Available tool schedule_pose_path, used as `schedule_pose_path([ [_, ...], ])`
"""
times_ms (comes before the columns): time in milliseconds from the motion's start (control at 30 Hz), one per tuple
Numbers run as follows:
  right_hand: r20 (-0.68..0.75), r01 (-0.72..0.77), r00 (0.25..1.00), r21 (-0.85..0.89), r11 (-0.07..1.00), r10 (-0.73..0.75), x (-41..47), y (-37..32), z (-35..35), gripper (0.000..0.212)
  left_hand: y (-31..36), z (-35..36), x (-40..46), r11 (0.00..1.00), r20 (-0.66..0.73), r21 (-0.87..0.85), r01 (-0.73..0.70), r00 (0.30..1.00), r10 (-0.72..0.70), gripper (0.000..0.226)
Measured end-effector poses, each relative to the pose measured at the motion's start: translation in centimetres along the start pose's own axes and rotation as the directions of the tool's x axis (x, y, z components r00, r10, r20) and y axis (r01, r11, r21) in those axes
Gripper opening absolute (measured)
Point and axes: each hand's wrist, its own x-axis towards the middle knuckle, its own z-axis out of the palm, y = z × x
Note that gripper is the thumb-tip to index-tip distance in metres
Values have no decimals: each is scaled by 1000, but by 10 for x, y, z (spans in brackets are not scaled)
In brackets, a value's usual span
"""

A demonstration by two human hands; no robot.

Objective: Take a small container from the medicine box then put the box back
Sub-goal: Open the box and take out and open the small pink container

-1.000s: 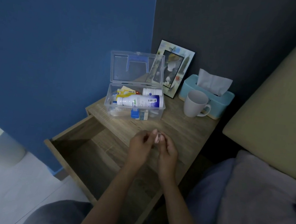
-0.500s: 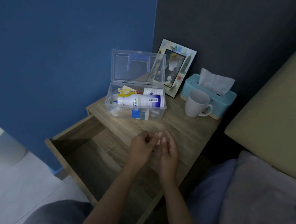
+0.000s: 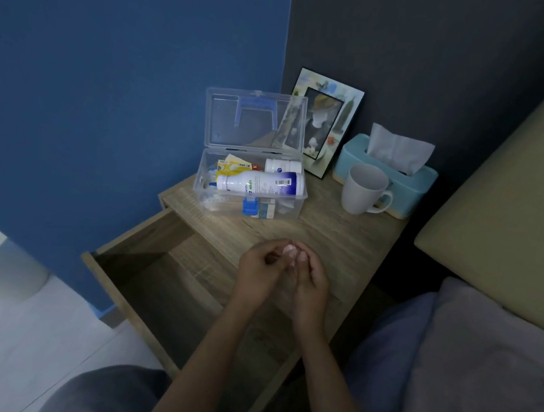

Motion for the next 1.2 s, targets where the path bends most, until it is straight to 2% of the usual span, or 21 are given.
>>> schedule_pose_path([
  [133,-6,7,1000,-28,1000,-7,-1,-2,1,23,1,0,1,996,-28,65,58,998,-56,13],
  [400,25,-1,1000,-47,999,2,-1,-1,0,24,2,0,8,974,-96,134,181,981,-169,31],
  [567,8,-9,1000,-64,998,9,0,0,0,24,1,1,9,965,-63,127,228,973,-222,38],
  [767,-1,-13,1000,-70,997,13,2,0,-4,23,-6,-2,4,986,9,-84,143,990,-142,27],
  [867,-3,-42,999,-15,999,42,2,1,-4,23,-9,-4,0,995,68,-57,81,995,-77,31],
  [1000,-15,-61,998,-28,998,61,1,1,-5,23,-7,-3,2,998,64,-43,40,997,-37,23],
  [1100,-23,-79,997,-42,996,78,2,2,-6,21,-7,-1,5,998,37,46,41,998,-43,21],
  [1200,-26,-79,997,-52,996,78,1,0,-5,23,-8,1,6,996,8,29,81,997,-82,24],
])
